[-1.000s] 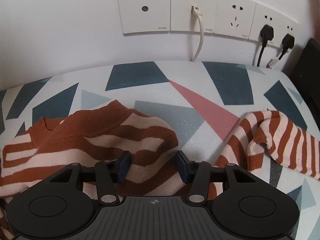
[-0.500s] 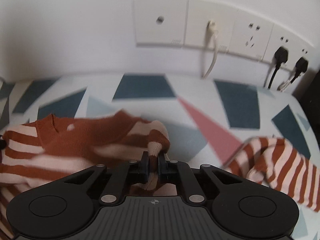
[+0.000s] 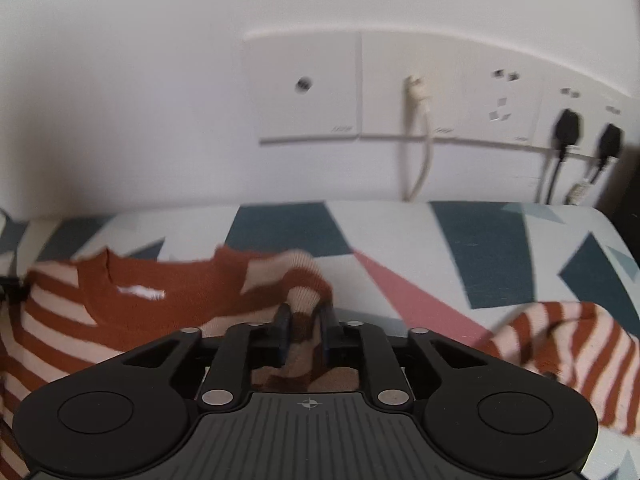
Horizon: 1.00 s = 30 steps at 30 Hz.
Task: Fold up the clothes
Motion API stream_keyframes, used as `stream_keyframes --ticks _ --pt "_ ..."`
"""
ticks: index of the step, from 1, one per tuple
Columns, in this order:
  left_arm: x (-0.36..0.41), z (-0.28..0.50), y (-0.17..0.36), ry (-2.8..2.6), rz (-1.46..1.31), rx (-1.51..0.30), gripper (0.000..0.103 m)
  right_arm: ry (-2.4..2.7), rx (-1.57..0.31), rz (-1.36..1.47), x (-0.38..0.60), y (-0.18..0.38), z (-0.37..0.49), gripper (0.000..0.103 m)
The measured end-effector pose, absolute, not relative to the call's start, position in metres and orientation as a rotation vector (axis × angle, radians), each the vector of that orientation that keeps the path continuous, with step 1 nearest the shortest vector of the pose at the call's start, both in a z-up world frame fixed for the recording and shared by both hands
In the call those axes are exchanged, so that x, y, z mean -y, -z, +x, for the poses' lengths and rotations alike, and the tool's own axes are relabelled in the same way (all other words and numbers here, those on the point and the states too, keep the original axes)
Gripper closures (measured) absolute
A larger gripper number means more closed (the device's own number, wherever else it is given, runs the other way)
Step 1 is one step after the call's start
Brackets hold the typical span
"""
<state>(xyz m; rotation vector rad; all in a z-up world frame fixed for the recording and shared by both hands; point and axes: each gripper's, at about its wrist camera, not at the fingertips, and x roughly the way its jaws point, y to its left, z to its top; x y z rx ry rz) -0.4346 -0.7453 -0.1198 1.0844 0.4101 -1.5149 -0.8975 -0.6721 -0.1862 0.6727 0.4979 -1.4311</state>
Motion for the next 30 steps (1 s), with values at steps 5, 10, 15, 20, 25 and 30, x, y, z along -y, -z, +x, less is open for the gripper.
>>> stream_keyframes --ticks 5,10,15,20,25,30 --pt "0.720 -0.451 0.087 1.577 1.029 -0.396 0.059 1.491 -0.338 0.748 0.630 0.171 -0.926 0.084" --pt "0.667 -0.472 0.078 1.699 0.965 -0.516 0.037 1.495 -0.374 0.893 0.596 0.182 -0.950 0.080" --pt "0.624 -0.492 0.105 1.652 1.035 -0.552 0.037 1.541 -0.404 0.907 0.587 0.196 -0.952 0.069" --pt "0.618 -0.488 0.120 1.584 1.095 -0.549 0.037 1.635 -0.433 0.894 0.599 0.205 -0.958 0.078" --pt "0.621 -0.486 0.125 1.569 1.087 -0.532 0.036 1.675 -0.461 0.894 0.608 0.207 -0.979 0.095" --pt "0.622 -0.476 0.128 1.566 1.046 -0.555 0.026 1.809 -0.458 0.872 0.606 0.210 -1.019 0.101"
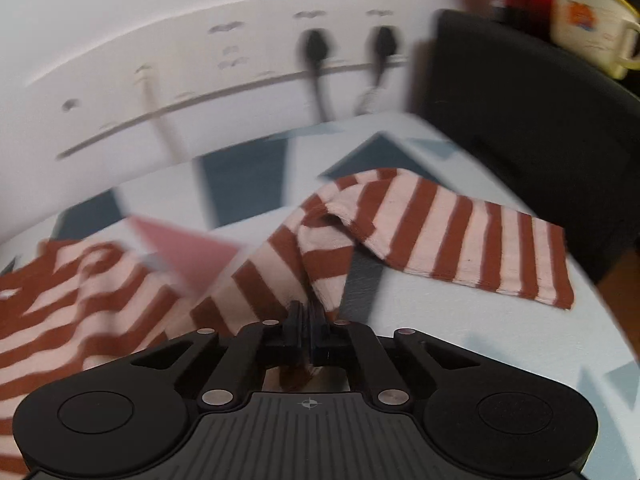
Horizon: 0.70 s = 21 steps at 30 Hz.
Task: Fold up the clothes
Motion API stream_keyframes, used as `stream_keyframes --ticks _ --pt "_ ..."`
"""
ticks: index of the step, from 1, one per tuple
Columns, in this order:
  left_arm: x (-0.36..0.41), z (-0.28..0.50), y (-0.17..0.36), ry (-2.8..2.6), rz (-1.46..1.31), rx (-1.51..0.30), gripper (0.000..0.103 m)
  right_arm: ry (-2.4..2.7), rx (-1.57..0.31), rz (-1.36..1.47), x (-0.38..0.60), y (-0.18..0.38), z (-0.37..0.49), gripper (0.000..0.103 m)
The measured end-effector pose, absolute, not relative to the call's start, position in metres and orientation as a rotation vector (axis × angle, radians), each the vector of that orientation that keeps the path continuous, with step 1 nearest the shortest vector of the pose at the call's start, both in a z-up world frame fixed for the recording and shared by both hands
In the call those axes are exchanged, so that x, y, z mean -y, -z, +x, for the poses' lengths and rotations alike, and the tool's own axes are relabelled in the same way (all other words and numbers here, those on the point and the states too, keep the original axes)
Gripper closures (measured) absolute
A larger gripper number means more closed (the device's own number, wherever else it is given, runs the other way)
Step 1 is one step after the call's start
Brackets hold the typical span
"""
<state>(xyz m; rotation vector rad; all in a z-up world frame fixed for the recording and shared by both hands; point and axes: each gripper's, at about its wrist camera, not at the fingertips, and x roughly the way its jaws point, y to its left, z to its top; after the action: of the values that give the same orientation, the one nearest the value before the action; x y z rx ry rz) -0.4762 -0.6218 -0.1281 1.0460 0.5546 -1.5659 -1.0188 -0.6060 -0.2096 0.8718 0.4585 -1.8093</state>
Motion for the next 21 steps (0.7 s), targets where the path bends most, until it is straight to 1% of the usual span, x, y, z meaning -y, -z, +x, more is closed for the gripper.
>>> stream_keyframes --ticks 4,6,8,9,14,16,18,19,21 --pt "0.625 -0.469 0.130 1.551 1.022 -0.601 0.021 1.820 -0.430 0.875 0.607 0.208 -1.035 0.098" --pt "0.624 -0.468 0.130 1.548 1.020 -0.599 0.020 1.829 -0.403 0.857 0.600 0.201 -1.031 0.094" --pt "0.622 -0.468 0.130 1.548 1.016 -0.591 0.020 1.803 -0.366 0.850 0.587 0.193 -1.023 0.082" --pt "0.621 -0.468 0.131 1.549 1.015 -0.588 0.020 1.781 -0.356 0.851 0.581 0.191 -1.019 0.081" --pt "0.622 -0.468 0.131 1.554 1.020 -0.582 0.020 1.718 -0.409 0.846 0.574 0.192 -0.997 0.080" --pt "0.621 -0.468 0.131 1.559 1.019 -0.580 0.020 1.713 -0.389 0.860 0.579 0.192 -0.996 0.079" --pt "0.621 -0.467 0.131 1.558 1.012 -0.592 0.020 1.675 -0.389 0.873 0.587 0.193 -0.988 0.083" --pt "0.622 -0.466 0.131 1.556 1.011 -0.598 0.020 1.650 -0.416 0.868 0.591 0.193 -0.979 0.092" --pt "0.622 -0.466 0.131 1.555 1.006 -0.606 0.020 1.598 -0.468 0.860 0.599 0.195 -0.961 0.092"
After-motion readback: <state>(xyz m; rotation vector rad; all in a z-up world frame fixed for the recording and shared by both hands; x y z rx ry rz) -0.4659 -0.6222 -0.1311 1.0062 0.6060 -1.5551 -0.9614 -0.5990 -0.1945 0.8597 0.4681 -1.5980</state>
